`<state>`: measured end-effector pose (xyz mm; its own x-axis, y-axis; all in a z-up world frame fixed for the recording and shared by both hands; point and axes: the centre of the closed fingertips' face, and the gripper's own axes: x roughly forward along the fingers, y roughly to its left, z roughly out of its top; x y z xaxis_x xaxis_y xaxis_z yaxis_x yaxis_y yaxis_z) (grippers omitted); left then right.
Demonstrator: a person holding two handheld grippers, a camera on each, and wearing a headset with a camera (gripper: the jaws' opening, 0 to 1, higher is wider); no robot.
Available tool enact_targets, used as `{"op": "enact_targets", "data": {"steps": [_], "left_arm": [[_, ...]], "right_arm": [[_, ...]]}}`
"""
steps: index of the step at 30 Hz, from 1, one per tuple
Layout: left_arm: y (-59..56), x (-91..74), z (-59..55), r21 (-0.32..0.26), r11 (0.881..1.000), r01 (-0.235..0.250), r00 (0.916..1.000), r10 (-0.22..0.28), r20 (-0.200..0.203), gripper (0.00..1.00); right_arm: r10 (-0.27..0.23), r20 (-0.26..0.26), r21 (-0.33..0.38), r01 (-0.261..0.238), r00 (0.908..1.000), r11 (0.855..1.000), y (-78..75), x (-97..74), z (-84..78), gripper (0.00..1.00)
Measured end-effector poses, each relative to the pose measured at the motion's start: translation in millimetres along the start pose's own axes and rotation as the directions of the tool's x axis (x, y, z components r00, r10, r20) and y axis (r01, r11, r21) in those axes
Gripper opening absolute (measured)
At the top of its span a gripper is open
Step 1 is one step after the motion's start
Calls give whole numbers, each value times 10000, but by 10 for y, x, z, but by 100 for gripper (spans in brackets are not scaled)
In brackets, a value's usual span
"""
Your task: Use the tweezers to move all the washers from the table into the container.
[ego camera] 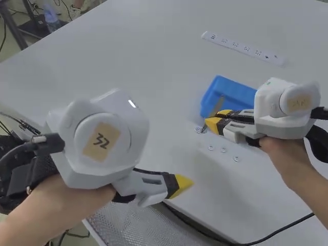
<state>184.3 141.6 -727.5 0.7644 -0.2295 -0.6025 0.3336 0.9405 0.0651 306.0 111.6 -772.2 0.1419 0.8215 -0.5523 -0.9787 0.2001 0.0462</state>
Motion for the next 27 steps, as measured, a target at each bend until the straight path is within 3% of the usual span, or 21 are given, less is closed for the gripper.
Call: {"op": "enact_targets", "data": {"steps": [9, 14, 19, 23, 27], "left_arm": [[53, 7, -19, 65, 10000, -65, 10000, 66, -72, 99], [73, 13, -11, 54, 10000, -81, 9999, 82, -74, 99], [67, 29, -10, 120, 9999, -34, 9999, 35, -141, 99], [31, 57, -42, 149, 9995, 288, 9989, -283, -367, 99], [41, 63, -38, 146, 9995, 287, 9989, -281, -370, 99]], "right_arm": [[-340, 417, -209, 348, 9986, 9992, -149, -100, 221, 3], [-725, 737, -50, 731, 9946, 9973, -344, -120, 328, 3], [-1139, 970, 213, 1124, 9887, 9934, -506, -72, 416, 3], [-1559, 976, 186, 1549, 9829, 9878, -653, 1, 410, 3], [-1675, 967, 553, 1628, 9811, 9851, -760, 99, 378, 3]]}}
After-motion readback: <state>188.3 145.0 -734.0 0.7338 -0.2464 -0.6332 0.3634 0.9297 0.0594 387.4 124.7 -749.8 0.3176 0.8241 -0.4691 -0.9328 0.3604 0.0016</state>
